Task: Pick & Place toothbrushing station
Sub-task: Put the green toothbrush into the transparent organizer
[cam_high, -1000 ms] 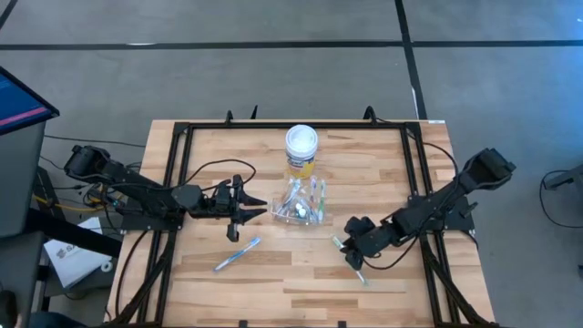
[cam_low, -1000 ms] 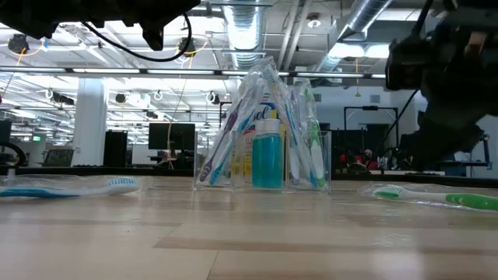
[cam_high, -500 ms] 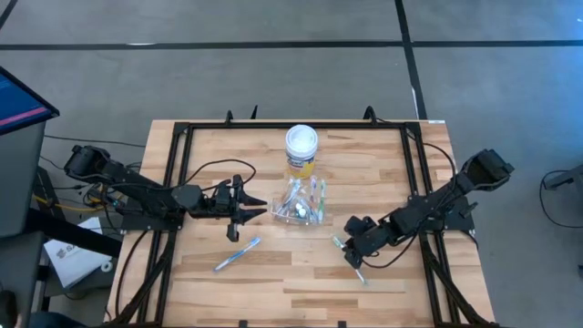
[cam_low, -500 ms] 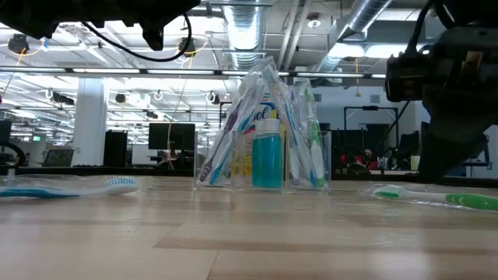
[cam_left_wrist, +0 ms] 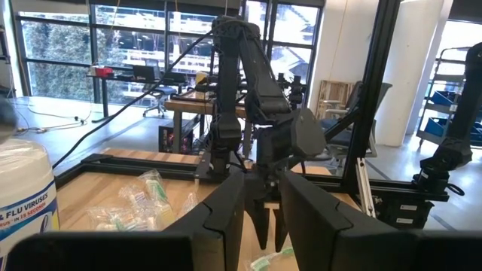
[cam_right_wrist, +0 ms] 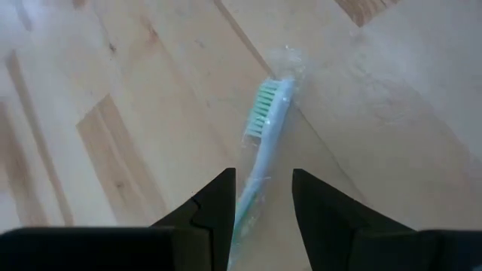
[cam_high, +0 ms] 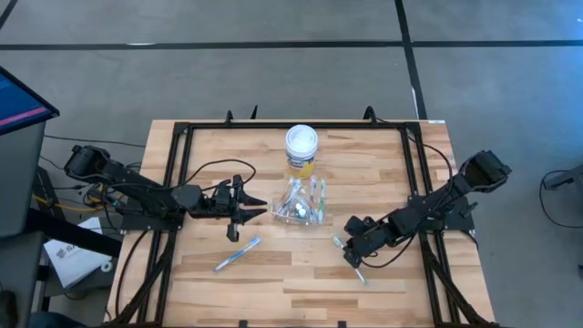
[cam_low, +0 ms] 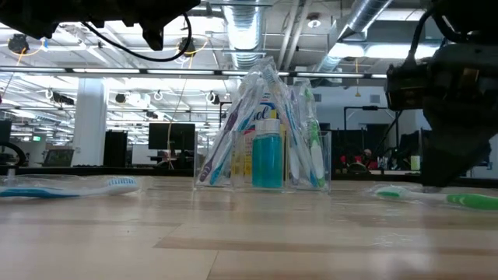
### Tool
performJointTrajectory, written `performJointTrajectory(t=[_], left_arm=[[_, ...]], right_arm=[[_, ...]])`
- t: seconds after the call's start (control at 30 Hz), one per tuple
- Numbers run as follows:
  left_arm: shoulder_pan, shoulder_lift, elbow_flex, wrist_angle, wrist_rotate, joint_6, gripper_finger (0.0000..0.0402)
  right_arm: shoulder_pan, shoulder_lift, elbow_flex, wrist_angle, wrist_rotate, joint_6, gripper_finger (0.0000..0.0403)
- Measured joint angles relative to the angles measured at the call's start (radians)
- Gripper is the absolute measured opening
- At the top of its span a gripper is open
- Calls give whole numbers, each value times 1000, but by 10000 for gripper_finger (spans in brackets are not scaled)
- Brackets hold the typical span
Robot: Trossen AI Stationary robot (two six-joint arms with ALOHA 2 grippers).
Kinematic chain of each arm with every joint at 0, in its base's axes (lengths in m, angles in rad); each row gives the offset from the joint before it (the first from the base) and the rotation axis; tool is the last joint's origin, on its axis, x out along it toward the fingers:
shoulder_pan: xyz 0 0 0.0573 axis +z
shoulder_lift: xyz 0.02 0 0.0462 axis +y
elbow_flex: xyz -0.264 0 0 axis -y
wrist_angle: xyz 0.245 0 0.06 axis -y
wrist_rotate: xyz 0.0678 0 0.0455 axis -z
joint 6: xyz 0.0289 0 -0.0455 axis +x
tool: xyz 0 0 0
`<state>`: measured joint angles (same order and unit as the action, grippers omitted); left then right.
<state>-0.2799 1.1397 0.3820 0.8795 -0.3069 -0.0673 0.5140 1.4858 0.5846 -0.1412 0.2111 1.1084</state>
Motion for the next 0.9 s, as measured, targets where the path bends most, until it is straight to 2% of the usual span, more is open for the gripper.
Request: performJointTrajectory(t=[0.37,0.5,0.63,0.9], left_arm=[[0,0,0,0,-3,0,86],[0,0,0,0,-5,0,86],[0,0,0,0,-6,0,86],[0,0,0,0,-8,0,86]], right_arm=[[-8,83,13,38,3,15,117],[-8,86,31,18,2,10,81],[-9,91,51,0,-3,-3,17],[-8,92,58,10,-6,-13,4]])
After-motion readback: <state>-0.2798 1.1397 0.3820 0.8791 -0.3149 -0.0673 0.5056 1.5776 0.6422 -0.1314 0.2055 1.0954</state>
